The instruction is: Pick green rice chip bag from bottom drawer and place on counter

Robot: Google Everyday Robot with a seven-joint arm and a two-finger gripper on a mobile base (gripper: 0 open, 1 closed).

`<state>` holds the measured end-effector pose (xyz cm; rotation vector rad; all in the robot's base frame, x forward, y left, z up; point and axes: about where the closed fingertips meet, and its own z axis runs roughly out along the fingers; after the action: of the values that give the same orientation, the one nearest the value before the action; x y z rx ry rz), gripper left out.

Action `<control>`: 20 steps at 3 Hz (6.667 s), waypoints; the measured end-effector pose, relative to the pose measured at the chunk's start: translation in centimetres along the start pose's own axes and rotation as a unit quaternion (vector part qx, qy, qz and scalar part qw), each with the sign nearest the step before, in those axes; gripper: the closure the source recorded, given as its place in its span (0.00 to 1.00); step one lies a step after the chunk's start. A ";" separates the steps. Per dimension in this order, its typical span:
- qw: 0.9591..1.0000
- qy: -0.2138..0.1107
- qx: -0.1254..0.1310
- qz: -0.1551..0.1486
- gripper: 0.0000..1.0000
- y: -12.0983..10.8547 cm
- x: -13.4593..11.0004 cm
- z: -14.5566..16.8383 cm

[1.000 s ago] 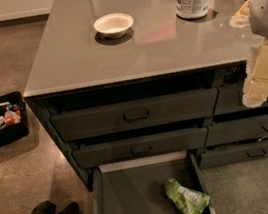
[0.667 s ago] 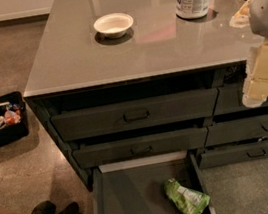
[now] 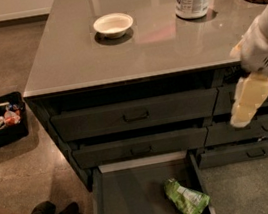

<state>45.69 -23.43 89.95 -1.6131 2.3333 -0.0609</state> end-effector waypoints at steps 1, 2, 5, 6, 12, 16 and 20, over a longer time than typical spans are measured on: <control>0.999 -0.022 -0.037 0.017 0.00 1.4 1.9 9.2; 0.996 -0.057 -0.069 -0.002 0.00 4.4 1.8 17.5; 0.991 -0.105 -0.073 -0.036 0.00 8.9 0.2 26.2; 0.993 -0.095 -0.073 -0.010 0.00 7.9 1.0 27.6; 0.976 -0.144 -0.158 0.031 0.00 10.1 0.5 66.2; 0.978 -0.055 -0.140 0.144 0.18 10.8 9.4 74.4; 0.987 -0.102 -0.084 0.089 1.00 9.1 9.1 63.8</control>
Offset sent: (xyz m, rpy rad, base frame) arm -0.0021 0.0573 -0.2900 0.2424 0.1061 0.1579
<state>51.71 -19.74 25.26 -1.3985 2.3609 0.3331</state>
